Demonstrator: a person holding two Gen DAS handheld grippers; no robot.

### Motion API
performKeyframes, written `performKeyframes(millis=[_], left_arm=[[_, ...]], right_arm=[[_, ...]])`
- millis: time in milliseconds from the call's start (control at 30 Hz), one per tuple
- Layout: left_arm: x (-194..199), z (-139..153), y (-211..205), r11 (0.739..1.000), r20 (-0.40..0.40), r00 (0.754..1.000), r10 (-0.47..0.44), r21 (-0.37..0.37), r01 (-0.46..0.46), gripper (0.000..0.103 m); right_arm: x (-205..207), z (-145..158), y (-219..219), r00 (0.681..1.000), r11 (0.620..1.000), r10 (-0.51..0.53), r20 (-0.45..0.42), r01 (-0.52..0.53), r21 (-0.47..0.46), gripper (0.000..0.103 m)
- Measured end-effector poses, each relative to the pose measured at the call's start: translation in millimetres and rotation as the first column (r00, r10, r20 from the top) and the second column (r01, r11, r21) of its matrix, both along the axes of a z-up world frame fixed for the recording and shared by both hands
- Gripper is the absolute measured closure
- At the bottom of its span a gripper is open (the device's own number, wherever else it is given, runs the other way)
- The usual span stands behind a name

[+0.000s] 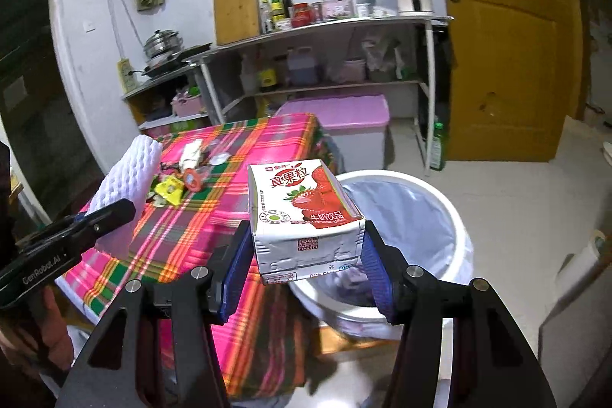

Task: Collect trash
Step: 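Carry the foam net and milk carton over the bin and release both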

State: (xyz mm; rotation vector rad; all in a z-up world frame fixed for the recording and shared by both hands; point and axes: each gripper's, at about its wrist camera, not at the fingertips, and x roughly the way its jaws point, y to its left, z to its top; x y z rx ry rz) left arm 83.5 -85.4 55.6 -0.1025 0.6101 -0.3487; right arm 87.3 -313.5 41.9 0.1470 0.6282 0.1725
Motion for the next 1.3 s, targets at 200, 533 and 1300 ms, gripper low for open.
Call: performKeyframes(millis=[200,533,1300], left_arm=[[18,-13,-29,0.997,-0.035,0.997,-0.070,0.010,0.070,0.083],[54,-39,-69,0.988,-0.087,0.985,-0.148,0.022,0.151,0.083],[105,-84,-97,0.979,-0.202,0.959,-0.199,-0.006,0.202,0.070]], right_arm=[[10,-15,-18,0.998,0.999,-0.042,-0.040,0.043,0.005,0.047],[34,-40,-44,0.990,0.997,-0.081,-0.114,0.081,0.001,0.047],[57,-62,-61,0.981,0.995,-0.099,-0.169,0.102,0.006,0.046]])
